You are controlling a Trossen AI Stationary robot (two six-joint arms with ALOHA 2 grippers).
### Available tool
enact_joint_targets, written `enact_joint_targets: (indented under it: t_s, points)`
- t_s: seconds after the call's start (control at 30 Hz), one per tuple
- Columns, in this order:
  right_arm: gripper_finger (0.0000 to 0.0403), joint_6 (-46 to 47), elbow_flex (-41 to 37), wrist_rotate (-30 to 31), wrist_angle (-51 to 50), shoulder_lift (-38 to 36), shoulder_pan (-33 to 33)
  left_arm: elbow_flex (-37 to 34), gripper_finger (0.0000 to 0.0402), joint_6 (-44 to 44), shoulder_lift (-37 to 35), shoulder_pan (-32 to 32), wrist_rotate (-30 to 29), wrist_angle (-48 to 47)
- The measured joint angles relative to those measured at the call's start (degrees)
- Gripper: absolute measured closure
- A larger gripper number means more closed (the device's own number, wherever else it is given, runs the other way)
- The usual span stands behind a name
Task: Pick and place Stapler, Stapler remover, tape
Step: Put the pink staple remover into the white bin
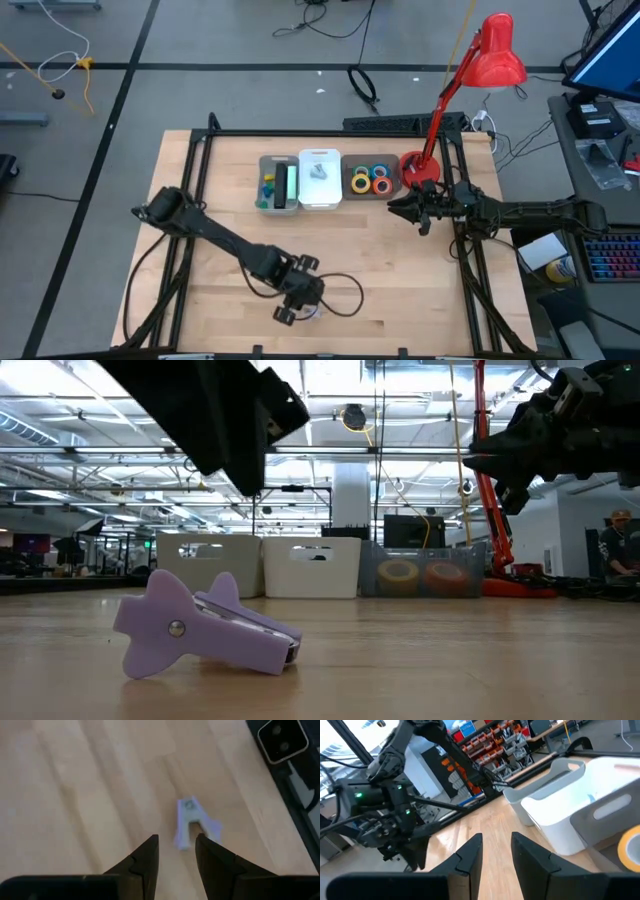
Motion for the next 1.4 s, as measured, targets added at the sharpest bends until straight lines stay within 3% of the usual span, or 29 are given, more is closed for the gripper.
enact_joint_targets:
  t_s: [0.47, 1.4]
  points:
    - [0.0307, -0.15, 0.00, -0.01, -4.54, 0.04, 0.01, 0.00, 0.0273, -3.34, 6.20, -0.96, -0.50, 2.93]
    - [0.0307, -0.39, 0.00, -0.02, -6.00, 0.02, 0.01, 0.04, 0.0287, -5.01, 7.58, 0.55, -0.19, 2.92]
